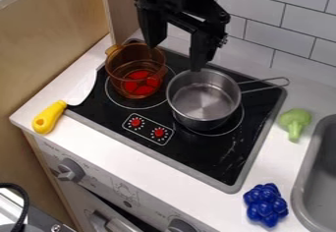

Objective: Moved the yellow knife into the translucent pot on the left burner

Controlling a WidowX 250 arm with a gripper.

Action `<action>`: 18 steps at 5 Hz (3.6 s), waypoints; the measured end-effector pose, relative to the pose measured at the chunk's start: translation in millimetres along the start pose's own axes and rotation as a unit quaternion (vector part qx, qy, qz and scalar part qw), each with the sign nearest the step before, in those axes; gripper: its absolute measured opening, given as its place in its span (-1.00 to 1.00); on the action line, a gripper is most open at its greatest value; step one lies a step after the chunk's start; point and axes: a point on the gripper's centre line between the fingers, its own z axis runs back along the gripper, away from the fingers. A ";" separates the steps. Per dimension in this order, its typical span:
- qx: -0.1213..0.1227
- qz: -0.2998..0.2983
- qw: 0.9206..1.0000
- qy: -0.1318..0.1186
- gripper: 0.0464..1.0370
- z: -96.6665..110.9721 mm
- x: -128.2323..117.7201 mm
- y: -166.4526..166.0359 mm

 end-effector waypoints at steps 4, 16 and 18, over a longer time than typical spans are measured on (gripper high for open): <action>0.018 -0.041 0.999 0.004 0.92 -18.9 -1.4 87.6; 0.054 -0.072 0.992 -0.092 0.92 -119.9 -110.3 160.6; 0.055 -0.069 0.990 -0.111 0.92 -134.0 -110.1 174.9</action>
